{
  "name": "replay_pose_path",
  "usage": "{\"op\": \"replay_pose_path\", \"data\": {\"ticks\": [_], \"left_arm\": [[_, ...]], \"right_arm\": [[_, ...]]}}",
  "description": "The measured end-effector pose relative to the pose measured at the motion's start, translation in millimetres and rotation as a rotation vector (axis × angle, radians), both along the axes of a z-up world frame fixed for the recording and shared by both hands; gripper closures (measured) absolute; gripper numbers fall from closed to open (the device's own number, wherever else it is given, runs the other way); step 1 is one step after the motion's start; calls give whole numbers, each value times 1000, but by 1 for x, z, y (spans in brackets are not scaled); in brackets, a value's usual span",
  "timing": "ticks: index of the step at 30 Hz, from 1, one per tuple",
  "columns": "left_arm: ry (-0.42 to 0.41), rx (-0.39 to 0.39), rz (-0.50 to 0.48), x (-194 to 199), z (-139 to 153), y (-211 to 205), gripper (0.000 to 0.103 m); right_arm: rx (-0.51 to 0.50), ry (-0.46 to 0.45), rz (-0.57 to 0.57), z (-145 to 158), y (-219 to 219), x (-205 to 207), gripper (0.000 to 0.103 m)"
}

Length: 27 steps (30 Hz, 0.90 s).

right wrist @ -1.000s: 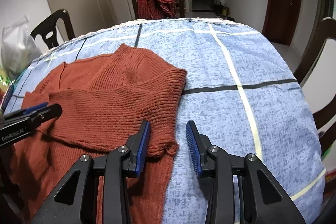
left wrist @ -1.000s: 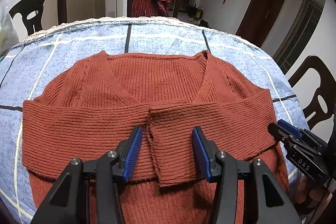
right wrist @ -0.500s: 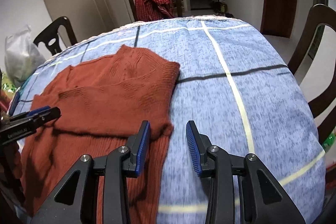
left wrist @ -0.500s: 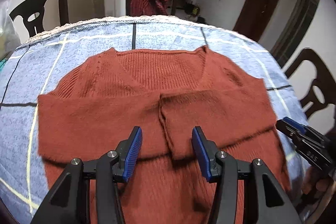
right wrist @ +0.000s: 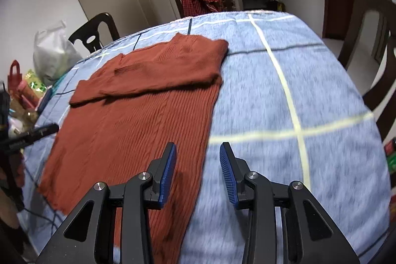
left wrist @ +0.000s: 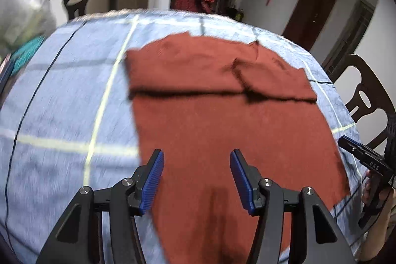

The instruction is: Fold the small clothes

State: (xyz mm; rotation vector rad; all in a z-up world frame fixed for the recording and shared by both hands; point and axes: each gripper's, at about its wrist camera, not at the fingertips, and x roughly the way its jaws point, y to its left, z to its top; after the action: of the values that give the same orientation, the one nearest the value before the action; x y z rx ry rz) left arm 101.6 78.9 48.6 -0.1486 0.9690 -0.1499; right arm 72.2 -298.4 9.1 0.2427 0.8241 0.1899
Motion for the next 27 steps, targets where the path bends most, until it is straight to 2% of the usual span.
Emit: {"op": "replay_pose_path", "data": {"ticks": [9, 14, 18, 22, 27], "left_arm": [[38, -67, 103, -45, -15, 32, 45], [47, -65, 86, -58, -18, 27, 45], [63, -116, 86, -68, -21, 27, 45], [55, -88, 75, -75, -19, 20, 45], [56, -120, 82, -82, -18, 21, 45]], "right_arm": [[-19, 7, 30, -5, 11, -28, 62], [-27, 25, 57, -12, 22, -34, 62], [-24, 20, 74, -12, 29, -39, 62], [-45, 23, 68, -13, 34, -44, 62], [-15, 24, 70, -13, 35, -54, 62]]}}
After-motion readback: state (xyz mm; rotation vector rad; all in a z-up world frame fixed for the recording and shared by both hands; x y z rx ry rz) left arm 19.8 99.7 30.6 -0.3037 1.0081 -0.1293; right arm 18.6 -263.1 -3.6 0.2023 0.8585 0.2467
